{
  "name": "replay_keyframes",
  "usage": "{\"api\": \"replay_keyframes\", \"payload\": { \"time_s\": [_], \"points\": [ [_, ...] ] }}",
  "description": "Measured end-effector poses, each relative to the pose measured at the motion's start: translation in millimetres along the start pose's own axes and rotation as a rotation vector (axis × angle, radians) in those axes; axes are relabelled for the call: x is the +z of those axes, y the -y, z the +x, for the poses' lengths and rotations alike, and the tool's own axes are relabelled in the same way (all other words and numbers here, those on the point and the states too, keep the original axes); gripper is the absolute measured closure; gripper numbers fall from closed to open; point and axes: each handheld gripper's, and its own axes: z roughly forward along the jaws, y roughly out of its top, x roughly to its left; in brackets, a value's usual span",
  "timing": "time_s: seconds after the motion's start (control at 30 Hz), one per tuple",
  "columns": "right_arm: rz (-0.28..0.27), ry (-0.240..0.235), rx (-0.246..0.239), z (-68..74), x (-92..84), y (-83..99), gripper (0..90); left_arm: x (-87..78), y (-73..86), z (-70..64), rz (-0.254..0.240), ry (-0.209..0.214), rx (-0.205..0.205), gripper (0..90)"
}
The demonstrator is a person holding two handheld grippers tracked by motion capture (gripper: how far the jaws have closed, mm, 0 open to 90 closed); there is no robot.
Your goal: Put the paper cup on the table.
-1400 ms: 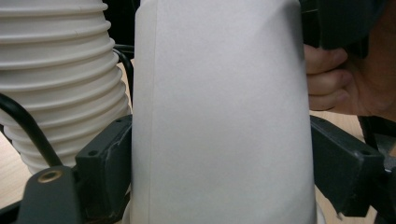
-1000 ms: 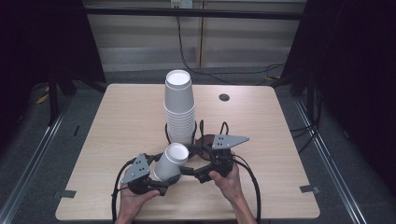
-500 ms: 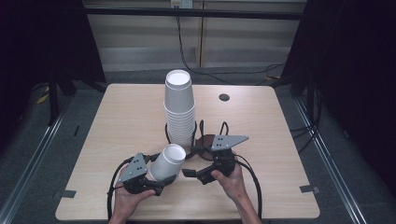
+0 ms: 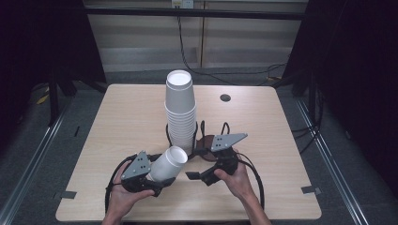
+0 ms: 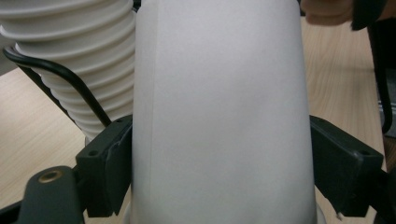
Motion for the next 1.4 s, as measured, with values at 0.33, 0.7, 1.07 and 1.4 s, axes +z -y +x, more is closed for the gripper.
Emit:
{"api": "replay_keyframes", "payload": {
  "time_s": [0.33,0.7,1.07,1.4],
  "points": [
    [0.116,0.029,-0.030,-1.4,2.5,1.8,13.9,6.4,-10.4,5.8,0.111,0.009,0.056,16.6],
    [0.203,0.005,-0.039,-3.9,7.1,3.1,15.4,6.9,-17.9,5.0,0.193,0.026,0.092,16.5],
    [0.281,-0.012,-0.054,-5.1,10.1,8.7,15.4,16.9,-17.5,0.2,0.281,0.078,0.133,16.5],
    [0.368,-0.030,-0.081,-1.3,16.8,3.7,16.2,23.7,-17.7,-6.5,0.340,0.119,0.167,16.6]
  ]
}}
